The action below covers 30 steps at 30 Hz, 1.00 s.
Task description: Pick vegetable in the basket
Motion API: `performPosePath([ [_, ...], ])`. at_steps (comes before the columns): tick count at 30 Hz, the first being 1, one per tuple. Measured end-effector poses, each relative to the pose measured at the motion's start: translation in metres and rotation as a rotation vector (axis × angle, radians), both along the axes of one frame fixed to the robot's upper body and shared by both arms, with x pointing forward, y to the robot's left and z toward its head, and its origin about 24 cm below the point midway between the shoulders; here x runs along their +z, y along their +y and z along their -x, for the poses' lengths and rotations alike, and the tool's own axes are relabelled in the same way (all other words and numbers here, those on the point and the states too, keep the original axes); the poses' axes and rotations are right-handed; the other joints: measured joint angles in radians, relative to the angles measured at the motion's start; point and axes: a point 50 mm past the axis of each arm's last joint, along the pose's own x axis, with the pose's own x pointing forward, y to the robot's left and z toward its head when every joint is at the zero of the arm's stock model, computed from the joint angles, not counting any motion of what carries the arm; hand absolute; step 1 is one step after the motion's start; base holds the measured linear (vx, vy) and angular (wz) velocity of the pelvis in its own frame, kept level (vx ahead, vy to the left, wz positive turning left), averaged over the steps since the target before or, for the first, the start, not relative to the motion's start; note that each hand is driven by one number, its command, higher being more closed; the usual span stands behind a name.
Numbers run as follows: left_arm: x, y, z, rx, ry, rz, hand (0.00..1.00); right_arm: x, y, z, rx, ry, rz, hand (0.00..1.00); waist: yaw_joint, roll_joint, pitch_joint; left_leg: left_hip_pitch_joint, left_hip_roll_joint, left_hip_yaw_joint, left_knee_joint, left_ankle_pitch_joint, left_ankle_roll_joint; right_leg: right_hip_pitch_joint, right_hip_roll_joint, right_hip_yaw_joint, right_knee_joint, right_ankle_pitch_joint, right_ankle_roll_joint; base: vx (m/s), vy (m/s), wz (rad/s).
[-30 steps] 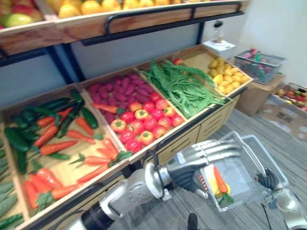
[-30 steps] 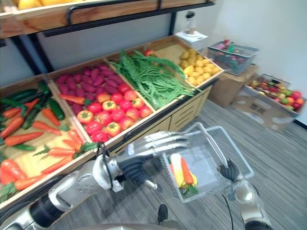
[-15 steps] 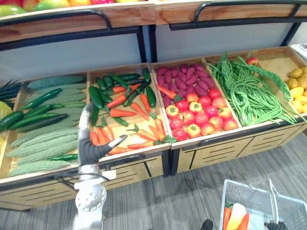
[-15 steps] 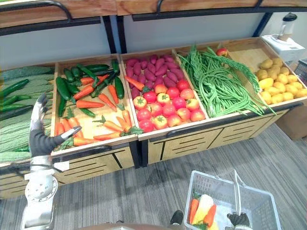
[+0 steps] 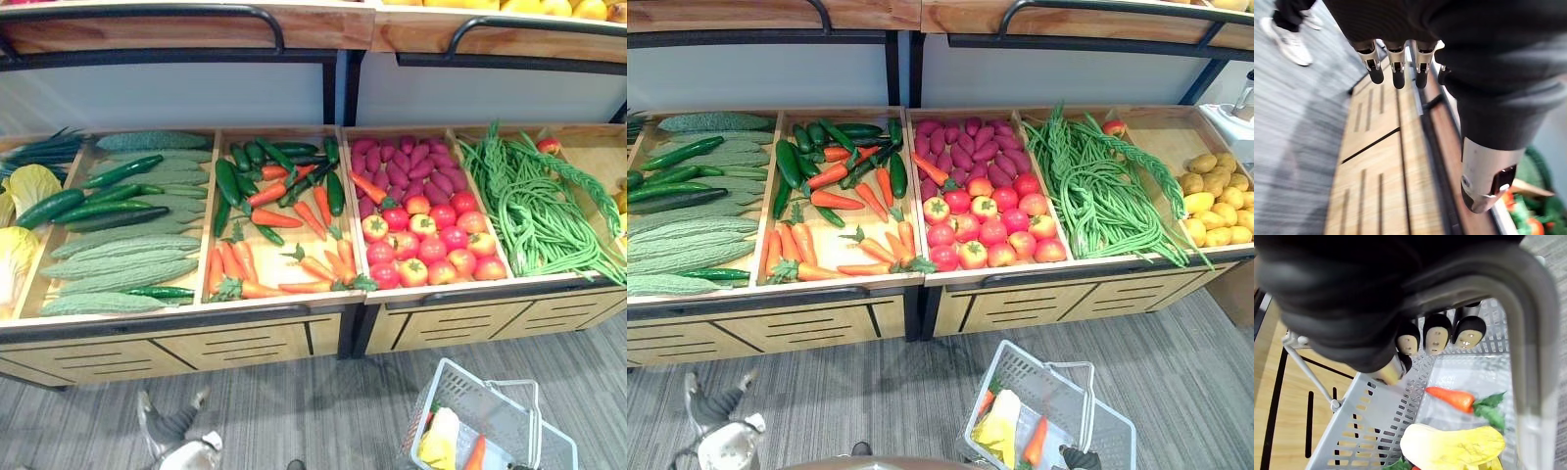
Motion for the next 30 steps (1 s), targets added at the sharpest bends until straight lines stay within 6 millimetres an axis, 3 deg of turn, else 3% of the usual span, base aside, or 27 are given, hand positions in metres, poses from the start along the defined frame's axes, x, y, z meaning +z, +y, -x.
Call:
performPosePath([
  [3, -0.038, -0.010, 0.043, 0.098, 0.170, 0.193, 0.00, -0.001, 0.003, 0.002, -0.044, -0.006, -0.009, 1.00, -0.018, 0.002, -0.007, 0.019, -0.007, 0.004, -0.029, 0.006, -0.005, -0.001, 0.001, 0.010, 0.000, -0.003, -0.004, 0.02, 0.000, -0.08],
  [6, -0.058, -0.019, 0.075, 0.165, 0.297, 0.327, 0.00, -0.002, 0.002, 0.004, -0.059, 0.003, 0.001, 1.00, -0.033, 0.001, -0.007, 0.032, -0.011, 0.015, -0.043, 0.008, -0.007, -0.005, 0.002, 0.026, 0.000, -0.011, -0.006, 0.02, -0.008, -0.14],
  [9, -0.064, -0.022, 0.088, 0.173, 0.350, 0.380, 0.00, -0.001, 0.003, 0.000, -0.055, -0.001, 0.000, 1.00, -0.037, 0.001, -0.009, 0.052, -0.013, 0.042, -0.052, 0.010, -0.008, -0.012, 0.006, 0.058, 0.000, -0.013, -0.006, 0.04, -0.012, -0.26],
  [19, -0.065, -0.024, 0.067, -0.046, 0.381, 0.396, 0.00, -0.005, 0.008, 0.001, -0.029, 0.036, -0.019, 1.00, -0.050, -0.003, -0.024, 0.108, -0.023, 0.089, -0.073, -0.003, -0.009, -0.009, 0.003, 0.108, 0.023, -0.025, -0.020, 0.03, -0.005, -0.15],
  [22, -0.066, -0.026, 0.064, -0.088, 0.391, 0.395, 0.00, -0.006, 0.008, 0.008, -0.045, 0.053, -0.024, 1.00, -0.050, -0.010, -0.009, 0.091, 0.015, 0.088, 0.065, -0.082, -0.007, 0.001, -0.012, 0.109, 0.102, -0.066, -0.020, 0.03, -0.011, -0.03],
  [23, -0.067, -0.030, 0.063, -0.117, 0.400, 0.400, 0.00, -0.006, 0.007, 0.010, -0.054, 0.054, -0.022, 1.00, -0.050, -0.008, 0.004, 0.069, 0.048, 0.084, 0.157, -0.135, -0.008, -0.003, -0.014, 0.110, 0.160, -0.075, -0.025, -0.03, 0.018, -0.12],
  [24, -0.067, -0.033, 0.060, -0.152, 0.408, 0.400, 0.00, -0.006, 0.007, 0.011, -0.061, 0.051, -0.023, 1.00, -0.051, 0.009, 0.014, 0.063, 0.077, 0.090, 0.234, -0.179, -0.007, -0.018, -0.012, 0.125, 0.207, -0.073, -0.025, -0.05, 0.055, -0.21],
  [25, -0.067, -0.034, 0.060, -0.166, 0.414, 0.399, 0.00, -0.006, 0.008, 0.011, -0.062, 0.048, -0.025, 1.00, -0.050, 0.010, 0.012, 0.052, 0.087, 0.099, 0.260, -0.196, -0.006, -0.027, -0.011, 0.141, 0.224, -0.068, -0.025, -0.11, 0.128, -0.54],
  [26, -0.068, -0.035, 0.059, -0.191, 0.425, 0.397, 0.00, -0.006, 0.010, 0.008, -0.060, 0.037, -0.028, 1.00, -0.047, 0.020, 0.011, 0.039, 0.111, 0.131, 0.298, -0.227, -0.005, -0.060, -0.001, 0.193, 0.235, -0.033, -0.027, -0.10, 0.139, -0.94],
  [28, -0.067, -0.035, 0.054, -0.217, 0.423, 0.390, 0.00, -0.004, 0.013, -0.004, -0.025, 0.008, -0.028, 1.00, -0.047, 0.041, 0.013, 0.013, 0.135, 0.204, 0.309, -0.227, 0.028, -0.121, 0.037, 0.260, 0.164, 0.130, -0.024, -0.14, 0.168, -1.12],
  [29, -0.067, -0.034, 0.053, -0.219, 0.422, 0.388, 0.00, -0.003, 0.015, -0.012, -0.005, -0.015, -0.027, 1.00, -0.048, 0.074, 0.022, 0.003, 0.149, 0.258, 0.296, -0.213, 0.055, -0.126, 0.061, 0.275, 0.087, 0.236, -0.024, -0.19, 0.169, -1.02],
  [30, -0.066, -0.035, 0.045, -0.235, 0.399, 0.384, 0.00, 0.000, 0.015, -0.027, 0.000, -0.055, -0.021, 1.00, -0.052, 0.071, 0.054, 0.009, 0.149, 0.310, 0.272, -0.201, 0.076, -0.157, 0.036, 0.190, 0.229, 0.129, -0.048, -0.20, 0.168, -1.10],
])
